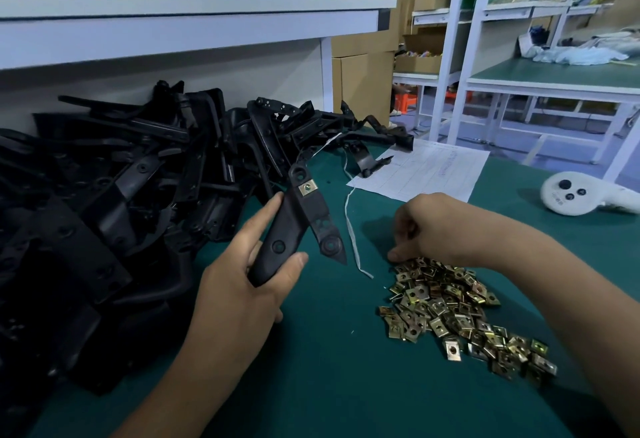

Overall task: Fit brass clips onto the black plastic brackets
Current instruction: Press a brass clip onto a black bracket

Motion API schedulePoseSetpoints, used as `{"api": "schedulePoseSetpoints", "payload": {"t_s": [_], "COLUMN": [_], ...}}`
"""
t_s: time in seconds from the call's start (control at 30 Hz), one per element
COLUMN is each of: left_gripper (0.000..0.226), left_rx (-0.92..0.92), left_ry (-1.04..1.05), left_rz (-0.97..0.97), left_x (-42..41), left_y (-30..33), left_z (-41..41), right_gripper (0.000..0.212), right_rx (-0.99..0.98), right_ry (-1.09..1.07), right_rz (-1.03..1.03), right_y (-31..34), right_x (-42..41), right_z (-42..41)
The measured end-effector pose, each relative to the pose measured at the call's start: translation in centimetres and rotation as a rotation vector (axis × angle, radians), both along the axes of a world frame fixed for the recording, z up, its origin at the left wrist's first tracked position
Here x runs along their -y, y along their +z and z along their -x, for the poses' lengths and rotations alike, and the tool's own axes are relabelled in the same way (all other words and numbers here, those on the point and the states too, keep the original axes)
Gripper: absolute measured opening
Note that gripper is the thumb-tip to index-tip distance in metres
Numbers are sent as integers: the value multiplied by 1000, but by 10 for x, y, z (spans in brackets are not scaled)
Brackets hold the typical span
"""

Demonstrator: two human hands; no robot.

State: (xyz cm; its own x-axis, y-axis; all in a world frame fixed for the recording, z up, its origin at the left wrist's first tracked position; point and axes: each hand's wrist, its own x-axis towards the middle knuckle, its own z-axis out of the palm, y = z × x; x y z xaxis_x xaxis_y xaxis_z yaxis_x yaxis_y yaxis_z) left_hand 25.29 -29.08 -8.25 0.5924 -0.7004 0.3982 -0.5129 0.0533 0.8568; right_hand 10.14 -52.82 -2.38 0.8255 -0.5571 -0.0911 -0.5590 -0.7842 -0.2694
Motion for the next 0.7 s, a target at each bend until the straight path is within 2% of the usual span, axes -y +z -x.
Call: {"api": "schedulePoseSetpoints", "payload": {"t_s": [0.1,0.2,0.27,0.37,0.47,0.6,0.7], "left_gripper": [72,72,72,72,73,71,71], "left_rx": [0,3,-14,-12,-9,3,16], "left_ry": [4,4,9,38,77,111,140], "left_rz": [-10,-19,-24,-31,-1,59,67], "left_x": [1,1,1,2,3,5,5], "left_y": [1,2,2,2,-1,-4,-5], "left_z": [0,1,1,0,-1,-3,-2], "right_gripper": [26,23,18,9,10,11,26], "right_rx": [29,197,375,625,774,861,929], "right_ry": [35,80,144,274,284,207,174], "right_rz": [-9,-98,-275,-658,-1011,-1238,-1377], "right_y": [-2,-1,1,3,3,0,-2], "right_x": [-3,-8,-15,-30,-47,-62,-65], "right_z": [-1,-2,-4,-8,-13,-19,-21]}}
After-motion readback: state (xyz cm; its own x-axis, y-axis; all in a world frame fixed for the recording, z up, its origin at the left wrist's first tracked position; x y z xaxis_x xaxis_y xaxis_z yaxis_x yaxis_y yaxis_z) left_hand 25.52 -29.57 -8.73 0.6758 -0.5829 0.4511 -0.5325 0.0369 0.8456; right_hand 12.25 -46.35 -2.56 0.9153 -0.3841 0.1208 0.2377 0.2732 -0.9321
